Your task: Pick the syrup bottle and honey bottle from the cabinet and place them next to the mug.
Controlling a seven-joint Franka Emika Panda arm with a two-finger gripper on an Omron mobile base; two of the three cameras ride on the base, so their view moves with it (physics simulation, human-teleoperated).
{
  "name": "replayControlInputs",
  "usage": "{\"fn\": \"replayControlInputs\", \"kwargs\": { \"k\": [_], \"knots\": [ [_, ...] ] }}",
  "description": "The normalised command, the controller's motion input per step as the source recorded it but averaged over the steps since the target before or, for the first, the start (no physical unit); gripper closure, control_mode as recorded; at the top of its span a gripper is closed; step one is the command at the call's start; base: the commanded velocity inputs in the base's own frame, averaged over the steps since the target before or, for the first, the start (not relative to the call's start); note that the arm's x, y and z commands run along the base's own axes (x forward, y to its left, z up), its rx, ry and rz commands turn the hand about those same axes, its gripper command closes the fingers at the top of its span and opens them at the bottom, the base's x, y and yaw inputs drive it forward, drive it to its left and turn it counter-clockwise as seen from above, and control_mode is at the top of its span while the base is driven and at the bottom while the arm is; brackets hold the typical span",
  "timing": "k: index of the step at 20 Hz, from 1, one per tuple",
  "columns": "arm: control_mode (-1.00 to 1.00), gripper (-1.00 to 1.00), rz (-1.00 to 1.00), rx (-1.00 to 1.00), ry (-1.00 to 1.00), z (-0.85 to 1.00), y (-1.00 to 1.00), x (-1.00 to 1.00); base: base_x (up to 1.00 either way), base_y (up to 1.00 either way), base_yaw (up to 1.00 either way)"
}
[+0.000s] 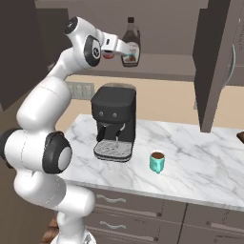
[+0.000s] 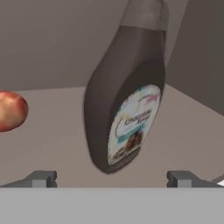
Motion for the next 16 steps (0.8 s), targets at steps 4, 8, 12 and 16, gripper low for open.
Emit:
{"fn": "replayControlInputs", "kwargs": {
  "k": [4, 8, 12, 16],
  "knots": [
    [-1.0, -1.0, 0.0, 0.0, 0.0, 0.0, 0.0, 0.24, 0.0, 0.0, 0.0],
    [-1.0, -1.0, 0.0, 0.0, 0.0, 0.0, 0.0, 0.24, 0.0, 0.0, 0.0],
    [-1.0, -1.0, 0.0, 0.0, 0.0, 0.0, 0.0, 0.13, 0.0, 0.0, 0.0],
    [-1.0, -1.0, -0.03, 0.0, 0.0, 0.0, -0.01, 0.01, 0.0, 0.0, 0.0]
  ]
}}
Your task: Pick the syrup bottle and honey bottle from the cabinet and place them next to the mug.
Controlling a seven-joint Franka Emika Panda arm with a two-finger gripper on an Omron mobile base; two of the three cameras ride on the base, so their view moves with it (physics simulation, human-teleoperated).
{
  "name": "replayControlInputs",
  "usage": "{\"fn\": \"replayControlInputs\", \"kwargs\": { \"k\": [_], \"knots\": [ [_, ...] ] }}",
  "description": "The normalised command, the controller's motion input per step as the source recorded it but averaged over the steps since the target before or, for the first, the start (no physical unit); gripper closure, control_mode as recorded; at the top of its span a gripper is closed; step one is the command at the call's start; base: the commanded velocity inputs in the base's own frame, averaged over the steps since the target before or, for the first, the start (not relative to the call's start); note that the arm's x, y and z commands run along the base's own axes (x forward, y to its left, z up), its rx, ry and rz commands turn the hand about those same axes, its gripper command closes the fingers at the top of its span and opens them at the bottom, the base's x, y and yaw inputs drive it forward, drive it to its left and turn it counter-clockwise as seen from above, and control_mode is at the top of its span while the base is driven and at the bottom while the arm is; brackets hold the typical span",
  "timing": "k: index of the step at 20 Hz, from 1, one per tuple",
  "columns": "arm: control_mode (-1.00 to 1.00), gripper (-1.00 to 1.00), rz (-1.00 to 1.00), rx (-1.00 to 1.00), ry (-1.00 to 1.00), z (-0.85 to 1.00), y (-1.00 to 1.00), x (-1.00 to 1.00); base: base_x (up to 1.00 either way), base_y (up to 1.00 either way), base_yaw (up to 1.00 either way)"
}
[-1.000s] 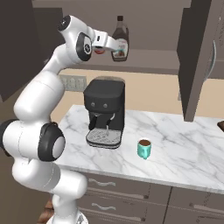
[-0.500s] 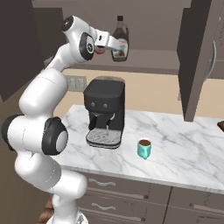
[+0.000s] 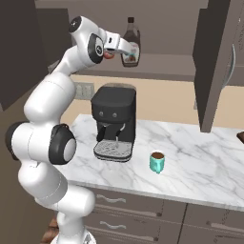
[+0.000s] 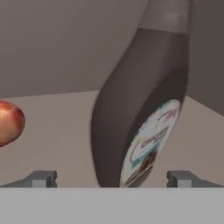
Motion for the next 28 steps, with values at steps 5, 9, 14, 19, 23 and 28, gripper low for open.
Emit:
{"fn": "replayControlInputs", "kwargs": {
  "k": [5, 9, 14, 19, 23, 28],
  "knots": [
    [-1.0, -1.0, -0.04, 0.0, 0.0, -0.05, -0.07, 0.03, 0.0, 0.0, 0.0],
    [-1.0, -1.0, -0.03, 0.0, 0.0, -0.09, -0.04, 0.08, 0.0, 0.0, 0.0],
    [-1.0, -1.0, 0.0, 0.0, 0.01, -0.06, 0.0, 0.15, 0.0, 0.0, 0.0],
    [-1.0, -1.0, 0.0, 0.0, 0.01, -0.01, 0.0, 0.11, 0.0, 0.0, 0.0],
    [-1.0, -1.0, -0.01, 0.0, 0.01, 0.0, -0.01, 0.11, 0.0, 0.0, 0.0],
    [-1.0, -1.0, -0.03, 0.0, 0.01, -0.01, -0.05, 0.12, 0.0, 0.0, 0.0]
  ]
}}
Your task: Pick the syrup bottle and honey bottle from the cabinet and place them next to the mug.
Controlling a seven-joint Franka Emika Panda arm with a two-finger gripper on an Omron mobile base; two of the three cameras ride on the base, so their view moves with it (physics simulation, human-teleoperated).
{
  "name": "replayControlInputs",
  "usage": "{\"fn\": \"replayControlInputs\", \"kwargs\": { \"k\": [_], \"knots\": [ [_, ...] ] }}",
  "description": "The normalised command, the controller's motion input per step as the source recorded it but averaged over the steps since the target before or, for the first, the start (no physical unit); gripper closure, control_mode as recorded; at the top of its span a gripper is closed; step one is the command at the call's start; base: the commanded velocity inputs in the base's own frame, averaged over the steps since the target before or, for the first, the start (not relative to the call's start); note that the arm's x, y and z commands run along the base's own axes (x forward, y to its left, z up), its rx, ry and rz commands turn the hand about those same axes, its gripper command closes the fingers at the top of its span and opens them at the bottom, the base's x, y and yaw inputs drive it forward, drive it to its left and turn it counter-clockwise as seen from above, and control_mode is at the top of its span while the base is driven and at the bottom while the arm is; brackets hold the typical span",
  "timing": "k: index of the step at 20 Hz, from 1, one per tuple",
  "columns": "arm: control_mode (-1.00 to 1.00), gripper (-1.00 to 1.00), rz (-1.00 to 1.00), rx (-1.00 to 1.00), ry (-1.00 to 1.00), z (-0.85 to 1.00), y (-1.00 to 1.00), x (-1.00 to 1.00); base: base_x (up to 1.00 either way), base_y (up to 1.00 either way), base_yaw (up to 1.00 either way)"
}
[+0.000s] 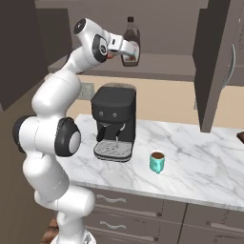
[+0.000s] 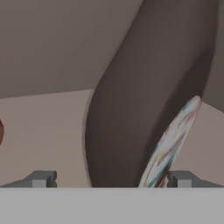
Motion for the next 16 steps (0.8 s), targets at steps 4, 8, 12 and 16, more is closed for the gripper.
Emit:
{"fn": "replayControlInputs", "kwargs": {
  "k": [4, 8, 12, 16],
  "knots": [
    [-1.0, -1.0, -0.03, 0.0, 0.02, -0.03, -0.08, 0.09, 0.0, 0.0, 0.0],
    [-1.0, -1.0, -0.01, 0.0, 0.0, 0.0, 0.0, 0.0, 0.0, 0.0, 0.0],
    [-1.0, -1.0, 0.0, 0.0, 0.0, 0.0, -0.02, 0.0, 0.0, 0.0, 0.0],
    [-1.0, -1.0, 0.0, 0.0, 0.0, 0.0, -0.03, 0.0, 0.0, 0.0, 0.0]
  ]
}}
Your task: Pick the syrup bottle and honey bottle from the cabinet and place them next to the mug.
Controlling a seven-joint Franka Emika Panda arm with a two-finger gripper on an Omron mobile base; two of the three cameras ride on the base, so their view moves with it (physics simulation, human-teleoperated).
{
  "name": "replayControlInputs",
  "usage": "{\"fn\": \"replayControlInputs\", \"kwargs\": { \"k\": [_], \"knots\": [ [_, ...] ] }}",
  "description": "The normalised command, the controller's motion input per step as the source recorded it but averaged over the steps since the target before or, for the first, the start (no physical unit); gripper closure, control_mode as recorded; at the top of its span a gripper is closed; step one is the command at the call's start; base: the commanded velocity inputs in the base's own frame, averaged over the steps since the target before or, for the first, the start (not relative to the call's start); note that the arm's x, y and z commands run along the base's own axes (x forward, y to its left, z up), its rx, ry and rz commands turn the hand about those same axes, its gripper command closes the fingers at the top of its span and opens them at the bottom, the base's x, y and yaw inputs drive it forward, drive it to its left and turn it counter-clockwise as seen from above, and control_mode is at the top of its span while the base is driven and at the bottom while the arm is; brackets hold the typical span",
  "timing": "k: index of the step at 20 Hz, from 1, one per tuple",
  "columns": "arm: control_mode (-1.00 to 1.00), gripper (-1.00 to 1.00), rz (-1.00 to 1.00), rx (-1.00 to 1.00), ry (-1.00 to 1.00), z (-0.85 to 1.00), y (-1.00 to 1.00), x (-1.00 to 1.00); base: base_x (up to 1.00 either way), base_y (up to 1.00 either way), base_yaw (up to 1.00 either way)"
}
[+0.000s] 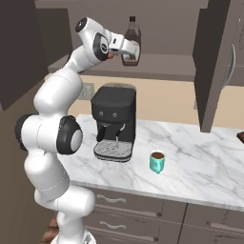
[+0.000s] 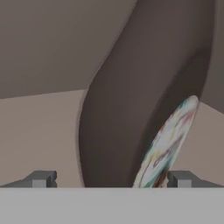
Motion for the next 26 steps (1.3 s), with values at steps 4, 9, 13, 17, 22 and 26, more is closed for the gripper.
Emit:
{"fn": "replayControlInputs", "kwargs": {
  "k": [4, 9, 13, 17, 22, 26],
  "knots": [
    [-1.0, 1.0, 0.0, 0.0, 0.0, 0.0, 0.0, 0.0, 0.0, 0.0, 0.0],
    [-1.0, 1.0, 0.0, 0.0, 0.0, 0.0, 0.0, -0.02, 0.0, 0.0, 0.0],
    [-1.0, 1.0, 0.01, 0.0, -0.01, 0.0, 0.0, -0.34, 0.0, 0.0, 0.0],
    [-1.0, 1.0, 0.02, 0.0, -0.03, 0.0, 0.0, -0.61, 0.0, 0.0, 0.0],
    [-1.0, 1.0, 0.04, 0.01, -0.02, 0.0, 0.0, -0.96, 0.0, 0.0, 0.0],
    [-1.0, 1.0, 0.06, 0.03, -0.04, 0.0, -0.06, -1.0, 0.0, 0.0, 0.0]
  ]
}}
